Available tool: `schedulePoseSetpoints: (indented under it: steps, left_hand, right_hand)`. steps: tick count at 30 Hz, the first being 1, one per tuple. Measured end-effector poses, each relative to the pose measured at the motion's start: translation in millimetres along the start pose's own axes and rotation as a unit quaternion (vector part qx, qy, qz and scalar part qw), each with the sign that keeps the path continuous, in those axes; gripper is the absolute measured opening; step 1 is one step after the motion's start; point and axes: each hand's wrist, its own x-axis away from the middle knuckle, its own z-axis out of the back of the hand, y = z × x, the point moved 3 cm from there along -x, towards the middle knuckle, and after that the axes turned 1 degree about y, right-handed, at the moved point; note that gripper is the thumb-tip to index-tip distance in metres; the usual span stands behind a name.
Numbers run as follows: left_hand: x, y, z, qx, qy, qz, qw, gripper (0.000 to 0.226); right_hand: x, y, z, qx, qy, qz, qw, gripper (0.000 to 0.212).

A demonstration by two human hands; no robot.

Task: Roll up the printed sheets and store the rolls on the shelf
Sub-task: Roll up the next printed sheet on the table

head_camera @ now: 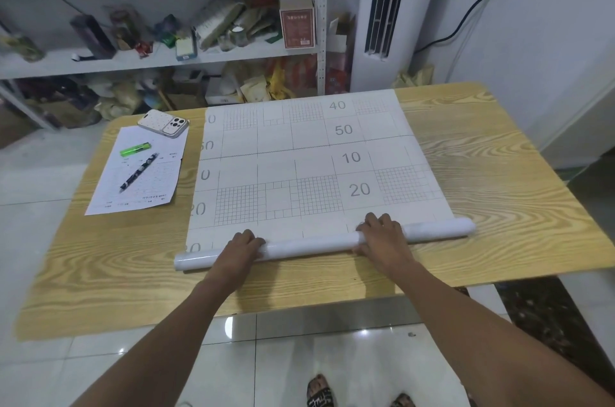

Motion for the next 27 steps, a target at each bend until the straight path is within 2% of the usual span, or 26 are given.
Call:
schedulePoseSetpoints:
  steps: [5,9,13,19,24,27]
  left_hand:
    - [0.3,-3.9,0.8,-0.054,0.011,-0.017,0.998,0.061]
    - [-0.8,1.4,4.9,-0.052,0.008,-0.003,0.999,0.044]
    - [1.2,0.6,1.3,-0.077,-0.014,0.007,0.997,0.047]
    - [-0.8,6.3,2.6,-0.049,0.002,0.033,0.998,0.042]
    - [-1.7,4.4,2.9,-0.033,0.017,0.038,0.999,0.037]
    - [0.2,6.5,4.4,-0.059,0.029,0.02,0.998,0.036]
  right_hand:
    - [-0.5,-1.5,-3.7,0.018,-0.002,0.001,1.0,0.048]
    - [0.9,-3.1,-2.1,-0.003,0.011,-0.018,1.0,0.041]
    - [5.3,-4.8,-4.2,0.011,0.044,-0.022,0.999,0.039]
    - [7.6,-7.8,-10.0,-0.016,0.066,-0.032,0.997,0.035]
    - [7.4,-7.1,-8.3,0.002,0.016,-0.025,1.0,0.051]
    - [4.5,-4.4,-8.2,0.011,-0.004,-0.012,1.0,0.049]
